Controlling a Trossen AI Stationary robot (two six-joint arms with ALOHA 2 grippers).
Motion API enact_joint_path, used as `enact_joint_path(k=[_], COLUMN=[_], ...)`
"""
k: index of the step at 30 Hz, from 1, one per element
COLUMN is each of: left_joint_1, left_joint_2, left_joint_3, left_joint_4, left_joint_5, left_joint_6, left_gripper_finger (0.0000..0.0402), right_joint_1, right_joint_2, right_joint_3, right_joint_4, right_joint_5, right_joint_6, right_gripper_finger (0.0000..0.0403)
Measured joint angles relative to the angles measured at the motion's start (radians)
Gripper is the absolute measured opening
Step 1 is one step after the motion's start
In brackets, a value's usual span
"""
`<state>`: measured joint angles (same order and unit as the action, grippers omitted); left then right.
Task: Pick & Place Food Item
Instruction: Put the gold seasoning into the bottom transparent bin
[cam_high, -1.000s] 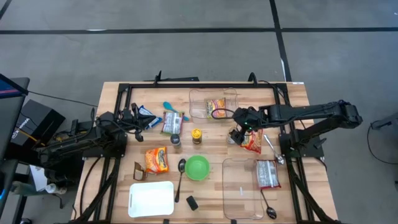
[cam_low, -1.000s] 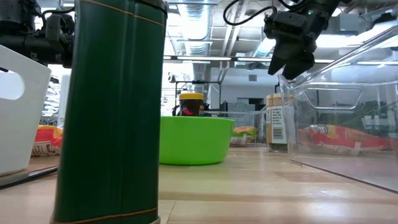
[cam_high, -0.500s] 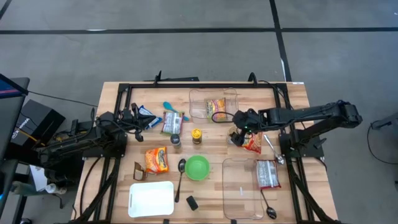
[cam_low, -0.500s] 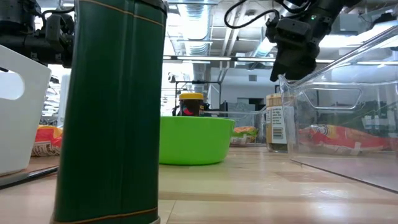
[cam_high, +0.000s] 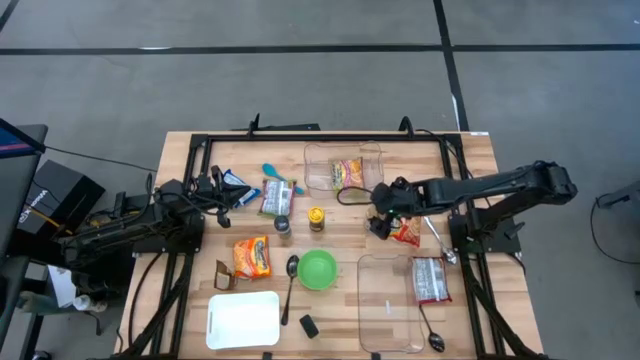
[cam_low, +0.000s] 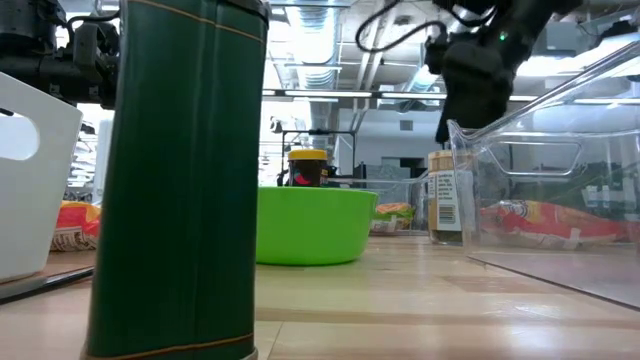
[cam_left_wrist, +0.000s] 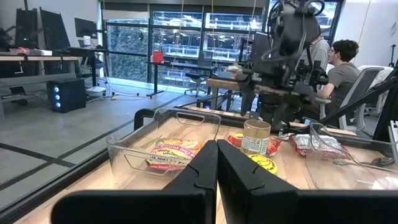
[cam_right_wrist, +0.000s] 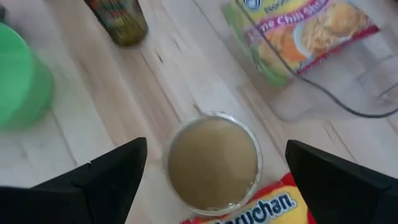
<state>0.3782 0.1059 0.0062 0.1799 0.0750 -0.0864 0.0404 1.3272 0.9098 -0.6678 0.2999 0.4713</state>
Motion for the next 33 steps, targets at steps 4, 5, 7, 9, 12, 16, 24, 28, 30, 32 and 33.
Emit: enact_joint_path(k=[4,5,7,9,12,16,24,28,30,32,33], left_joint_1=[0.000,0.000,0.000,0.000,0.000,0.000,0.000,0.000,0.000,0.000,0.000], left_joint_2=[0.001,0.001,0.002,0.003,0.003,0.003,0.003,0.003,0.003,0.003,0.003], left_joint_3=[0.000,0.000,0.000,0.000,0.000,0.000,0.000,0.000,0.000,0.000,0.000], left_joint_4=[0.000,0.000,0.003,0.003,0.003,0.002,0.003,0.003,0.003,0.003,0.003], left_joint_5=[0.000,0.000,0.000,0.000,0.000,0.000,0.000,0.000,0.000,0.000,0.000], left_joint_6=[0.000,0.000,0.000,0.000,0.000,0.000,0.000,0.000,0.000,0.000,0.000], left_gripper_finger=[0.0001,0.0001,0.0001,0.0001,0.0001,0.0001,0.0001,0.0001,0.0001,0.0001,0.0001], right_joint_1=[0.006,0.006,0.006,0.004,0.004,0.004,0.004,0.004,0.004,0.004,0.004], right_joint_2=[0.062,0.075,0.097,0.114,0.126,0.127,0.134,0.134,0.133,0.133,0.133], right_joint_3=[0.001,0.001,0.001,0.001,0.001,0.002,0.002,0.002,0.002,0.002,0.002], right_joint_4=[0.013,0.014,0.008,0.010,0.010,0.013,-0.001,0.003,0.003,0.003,0.003], right_joint_5=[-0.007,-0.008,-0.009,-0.008,-0.008,-0.011,-0.011,-0.011,-0.011,-0.011,-0.011], right_joint_6=[-0.008,-0.008,-0.008,-0.008,-0.008,-0.007,0.000,0.000,0.000,0.000,0.000], right_gripper_finger=[0.0377,0.0377,0.0377,0.0376,0.0372,0.0360,0.0315,0.0289,0.0281,0.0277,0.0277])
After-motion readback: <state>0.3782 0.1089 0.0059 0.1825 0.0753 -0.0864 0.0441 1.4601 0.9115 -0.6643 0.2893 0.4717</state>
